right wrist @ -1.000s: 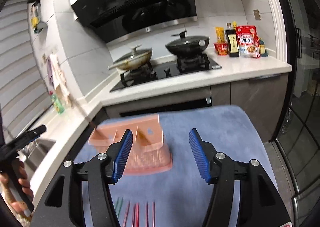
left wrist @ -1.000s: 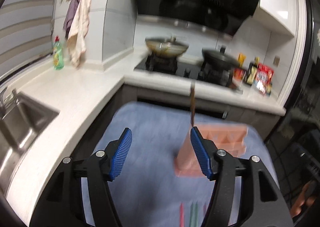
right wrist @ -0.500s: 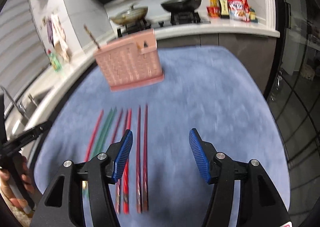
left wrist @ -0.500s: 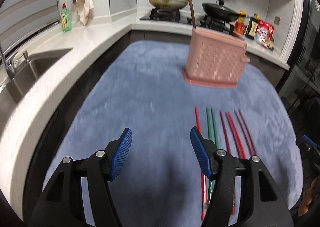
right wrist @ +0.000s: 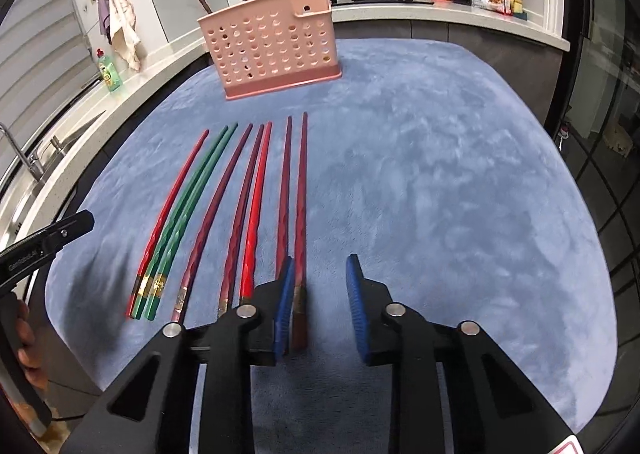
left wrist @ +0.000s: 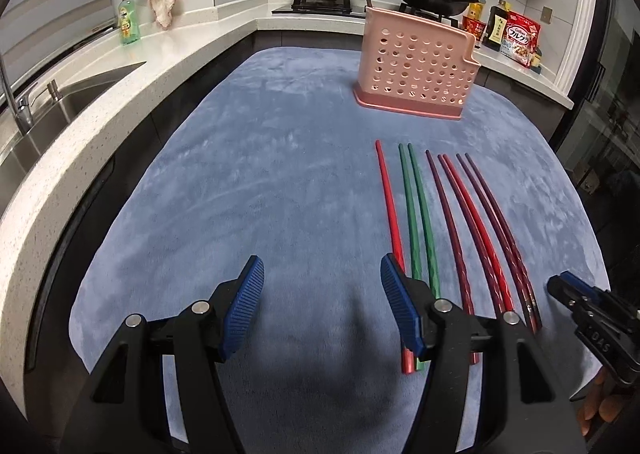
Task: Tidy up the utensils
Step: 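Move both open tools back down to the remaining chopsticks, then grasp a dark red chopstick with the right tool while the left tool grasps the red chopstick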
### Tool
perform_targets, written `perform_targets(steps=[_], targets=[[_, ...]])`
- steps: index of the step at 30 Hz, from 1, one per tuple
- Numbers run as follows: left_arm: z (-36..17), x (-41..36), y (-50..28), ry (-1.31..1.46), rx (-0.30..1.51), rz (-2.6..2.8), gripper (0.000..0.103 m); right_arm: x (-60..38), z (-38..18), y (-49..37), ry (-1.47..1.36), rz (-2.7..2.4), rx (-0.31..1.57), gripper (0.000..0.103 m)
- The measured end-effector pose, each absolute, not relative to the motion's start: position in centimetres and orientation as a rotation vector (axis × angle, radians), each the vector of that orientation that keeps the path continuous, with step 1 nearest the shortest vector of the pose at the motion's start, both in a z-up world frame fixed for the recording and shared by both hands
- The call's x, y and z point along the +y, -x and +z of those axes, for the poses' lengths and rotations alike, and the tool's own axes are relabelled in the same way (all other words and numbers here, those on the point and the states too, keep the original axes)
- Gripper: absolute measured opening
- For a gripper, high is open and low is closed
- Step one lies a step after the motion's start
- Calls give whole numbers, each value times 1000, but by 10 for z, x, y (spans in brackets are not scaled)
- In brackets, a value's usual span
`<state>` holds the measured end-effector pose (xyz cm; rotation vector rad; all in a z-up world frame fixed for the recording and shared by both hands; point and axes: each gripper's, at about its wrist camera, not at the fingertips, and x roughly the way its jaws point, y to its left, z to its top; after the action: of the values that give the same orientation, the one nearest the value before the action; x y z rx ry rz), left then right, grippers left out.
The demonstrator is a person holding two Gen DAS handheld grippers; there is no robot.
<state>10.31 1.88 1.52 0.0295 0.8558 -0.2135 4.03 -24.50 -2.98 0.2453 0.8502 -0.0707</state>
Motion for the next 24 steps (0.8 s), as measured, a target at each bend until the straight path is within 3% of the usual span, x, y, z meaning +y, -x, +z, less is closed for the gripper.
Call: perform_targets(steps=[24], targets=[[-1,12,-93,-40,906,-231,58,-235,-55,-37,-248,-51,887,14]])
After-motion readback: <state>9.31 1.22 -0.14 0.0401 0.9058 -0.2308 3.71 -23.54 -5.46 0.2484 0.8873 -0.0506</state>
